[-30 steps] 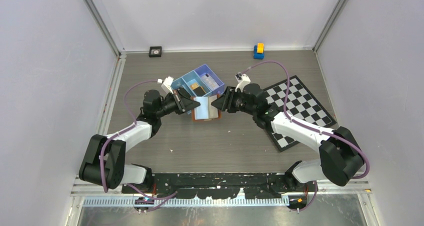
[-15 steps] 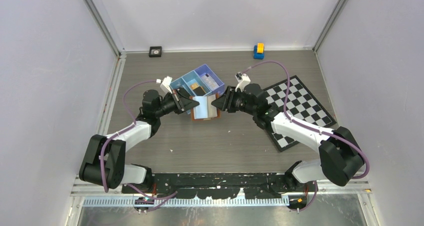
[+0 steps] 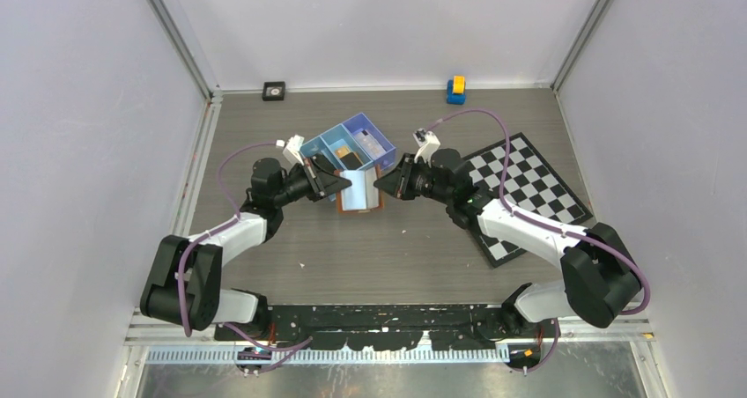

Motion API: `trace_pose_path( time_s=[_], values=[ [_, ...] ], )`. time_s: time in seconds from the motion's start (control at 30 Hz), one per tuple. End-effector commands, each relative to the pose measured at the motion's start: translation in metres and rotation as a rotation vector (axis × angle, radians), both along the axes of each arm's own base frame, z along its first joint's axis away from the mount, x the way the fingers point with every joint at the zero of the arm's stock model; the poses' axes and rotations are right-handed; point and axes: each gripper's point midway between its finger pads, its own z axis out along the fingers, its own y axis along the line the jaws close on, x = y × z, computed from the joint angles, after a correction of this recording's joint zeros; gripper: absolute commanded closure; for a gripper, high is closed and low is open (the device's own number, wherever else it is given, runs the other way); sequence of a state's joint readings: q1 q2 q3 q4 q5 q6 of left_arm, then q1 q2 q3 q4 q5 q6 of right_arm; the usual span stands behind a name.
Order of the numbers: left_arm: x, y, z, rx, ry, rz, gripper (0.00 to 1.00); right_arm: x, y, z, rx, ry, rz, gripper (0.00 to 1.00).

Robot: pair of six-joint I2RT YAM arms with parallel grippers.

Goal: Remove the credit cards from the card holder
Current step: Remove the credit card from the card holder.

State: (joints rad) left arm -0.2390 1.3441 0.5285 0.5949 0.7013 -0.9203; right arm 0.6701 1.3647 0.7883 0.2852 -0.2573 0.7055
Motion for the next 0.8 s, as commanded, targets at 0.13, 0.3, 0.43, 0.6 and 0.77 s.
trace_pose_path(
  time_s=[0.13,0.3,0.43,0.6,0.77],
  values=[
    [0.004,-0.001,0.016,-0.030,-0.063,-0.008,1.00,-0.006,0.012,0.034,0.091,-0.075,0.074,0.66],
    [0.004,-0.001,0.017,-0.031,-0.064,-0.011,1.00,-0.007,0.012,0.033,0.090,-0.073,0.076,0.87],
    [0.004,-0.001,0.016,-0.031,-0.063,-0.011,1.00,-0.006,0.012,0.032,0.087,-0.069,0.076,0.87],
    [0.003,-0.001,0.018,-0.031,-0.068,-0.012,1.00,0.002,0.007,0.022,0.028,-0.046,0.029,0.86],
    [0.003,0.000,0.018,-0.020,-0.073,-0.006,1.00,0.008,0.002,0.012,-0.022,-0.018,-0.007,0.81]
  ],
)
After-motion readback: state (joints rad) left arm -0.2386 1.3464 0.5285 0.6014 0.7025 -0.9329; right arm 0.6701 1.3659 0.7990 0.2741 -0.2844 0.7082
